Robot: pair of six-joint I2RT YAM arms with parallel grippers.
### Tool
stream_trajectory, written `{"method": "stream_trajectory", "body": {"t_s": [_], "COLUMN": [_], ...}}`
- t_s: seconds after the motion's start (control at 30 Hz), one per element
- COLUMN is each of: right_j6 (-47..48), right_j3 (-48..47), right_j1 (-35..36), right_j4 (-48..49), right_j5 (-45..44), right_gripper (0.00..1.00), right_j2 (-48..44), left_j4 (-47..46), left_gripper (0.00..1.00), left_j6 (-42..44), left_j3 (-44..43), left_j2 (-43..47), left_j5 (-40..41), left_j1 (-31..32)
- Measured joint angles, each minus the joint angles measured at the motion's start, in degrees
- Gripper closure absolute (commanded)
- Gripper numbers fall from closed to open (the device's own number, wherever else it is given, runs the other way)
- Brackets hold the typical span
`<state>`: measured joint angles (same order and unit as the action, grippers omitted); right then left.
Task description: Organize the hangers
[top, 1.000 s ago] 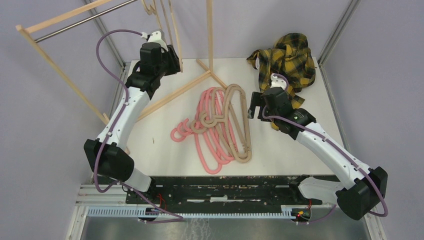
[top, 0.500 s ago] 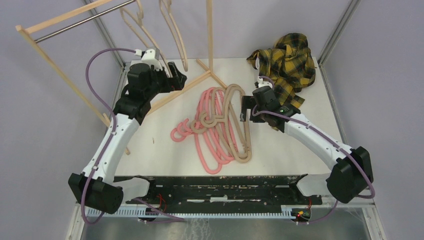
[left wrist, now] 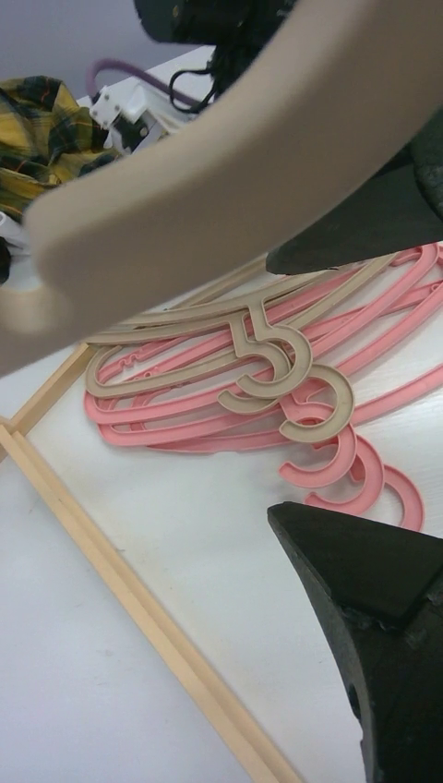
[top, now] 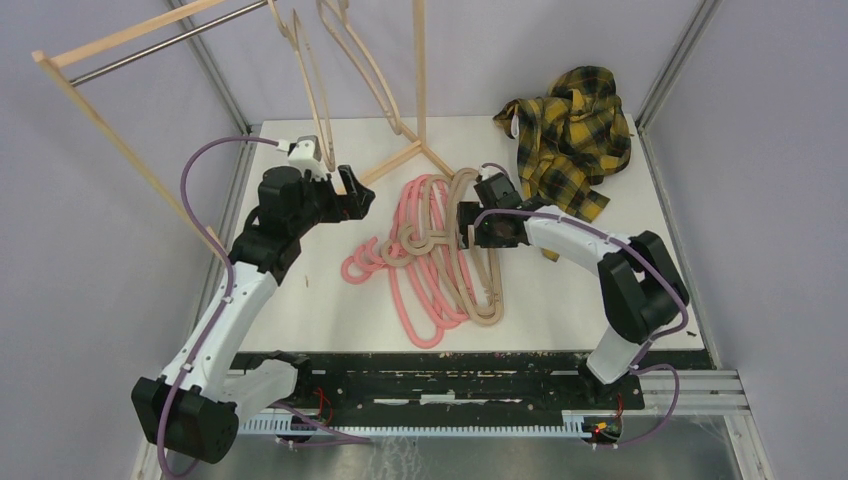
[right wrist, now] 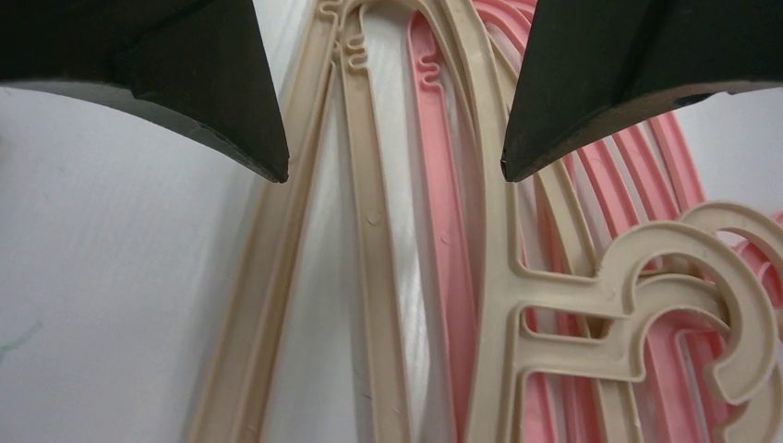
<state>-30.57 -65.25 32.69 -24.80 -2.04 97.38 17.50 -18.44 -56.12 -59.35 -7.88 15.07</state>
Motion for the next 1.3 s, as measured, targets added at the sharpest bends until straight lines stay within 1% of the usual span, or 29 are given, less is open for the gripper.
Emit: {"method": "stream_trajectory", "body": {"t_s": [0.13, 0.3, 0.37, 0.43, 0.47, 0.6, 0.73, 0.77, 0.8, 0.83, 0.87, 0.9, 1.03, 1.13, 1.2, 1.3], "right_j6": [-0.09, -0.46, -0.59, -0.57, -0.66, -1.11, -1.51, -1.55, -1.57, -1.62, -1.57, -1.77, -2.19, -2.62, -3.28, -5.60], "right_j3": [-2.47, -5.33, -7.91, -10.75, -12.17, -15.76, -16.02, -16.02, -16.02, -16.02, -16.02, -16.02, -16.04, -16.00, -15.45, -12.94], "right_j1": [0.61, 1.42, 1.55, 1.60, 1.60, 1.60, 1.60, 1.60, 1.60, 1.60, 1.60, 1.60, 1.60, 1.60, 1.57, 1.49], "right_j4": [1.62, 2.47, 2.58, 2.97, 2.95, 3.45, 3.10, 3.04, 3.04, 3.04, 3.06, 3.15, 2.95, 3.15, 3.41, 3.82], "right_j5": [1.62, 2.54, 2.56, 2.56, 2.45, 2.43, 1.77, 1.51, 1.27, 0.94, 0.70, 0.50, -0.17, -0.42, -0.39, 0.33], "right_gripper": [0.13, 0.16, 0.22, 0.31, 0.34, 0.42, 0.44, 0.46, 0.50, 0.58, 0.72, 0.80, 0.94, 0.99, 0.99, 0.99], "right_j2": [3.43, 5.55, 7.41, 9.75, 11.04, 15.39, 17.33, 17.51, 17.66, 17.73, 17.75, 17.77, 17.88, 17.77, 17.00, 13.09], "left_j4": [-1.16, -1.81, -1.73, -1.68, -1.64, -1.79, -1.79, -1.79, -1.79, -1.75, -1.75, -1.60, -1.60, -1.64, -1.97, -3.52], "left_gripper": [0.01, 0.01, 0.01, 0.01, 0.01, 0.01, 0.01, 0.01, 0.01, 0.01, 0.01, 0.01, 0.01, 0.01, 0.01, 0.01], "left_j6": [-0.04, -0.09, -0.11, -0.13, -0.13, -0.15, -0.15, -0.15, -0.15, -0.15, -0.15, -0.15, -0.20, -0.72, -1.73, -3.34], "left_j3": [3.89, 9.49, 11.34, 12.39, 12.52, 12.59, 12.70, 12.83, 12.98, 13.20, 13.40, 13.51, 13.60, 13.64, 13.79, 14.47], "left_j2": [2.60, 3.41, 3.56, 3.82, 4.00, 5.73, 7.08, 7.30, 7.48, 7.65, 7.78, 7.80, 7.80, 7.82, 7.82, 7.87], "left_j5": [-0.66, -1.29, -1.29, -1.29, -1.29, -1.29, -1.31, -1.31, -1.31, -1.31, -1.33, -1.36, -1.60, -1.95, -2.86, -3.65], "left_j1": [0.00, 0.00, 0.00, 0.00, 0.00, 0.00, 0.00, 0.00, 0.00, 0.00, 0.00, 0.00, 0.00, 0.04, 0.17, 1.46]}}
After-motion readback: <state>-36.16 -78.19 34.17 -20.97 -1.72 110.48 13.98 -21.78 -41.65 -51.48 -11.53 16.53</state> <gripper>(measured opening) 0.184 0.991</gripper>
